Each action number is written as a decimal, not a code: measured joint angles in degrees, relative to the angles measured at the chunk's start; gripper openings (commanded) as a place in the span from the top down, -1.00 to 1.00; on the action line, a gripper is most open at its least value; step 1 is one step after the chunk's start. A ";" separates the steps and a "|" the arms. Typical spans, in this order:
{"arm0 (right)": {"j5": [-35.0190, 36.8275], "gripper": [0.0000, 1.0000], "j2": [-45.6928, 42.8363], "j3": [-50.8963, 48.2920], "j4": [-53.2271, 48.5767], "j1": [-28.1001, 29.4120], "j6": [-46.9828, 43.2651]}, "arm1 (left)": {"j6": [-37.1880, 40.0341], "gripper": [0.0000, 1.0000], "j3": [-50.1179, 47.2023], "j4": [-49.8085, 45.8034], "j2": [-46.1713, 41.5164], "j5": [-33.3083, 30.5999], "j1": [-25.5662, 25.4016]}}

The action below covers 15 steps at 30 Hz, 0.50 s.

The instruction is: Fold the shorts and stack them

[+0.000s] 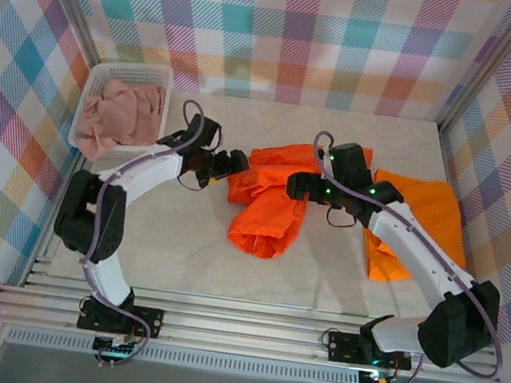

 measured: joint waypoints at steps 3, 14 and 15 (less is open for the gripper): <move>1.64 -0.84 4.57 1.55 0.31 -0.33 1.11 | -0.90 -0.64 0.72 3.23 3.72 2.34 -0.02; 1.55 -0.60 24.59 12.48 2.34 -4.94 5.53 | -2.93 0.56 9.03 6.86 13.57 5.55 -3.89; 1.27 -0.52 26.36 13.64 2.64 -5.09 5.66 | -3.23 0.78 9.03 7.10 13.92 5.86 -4.13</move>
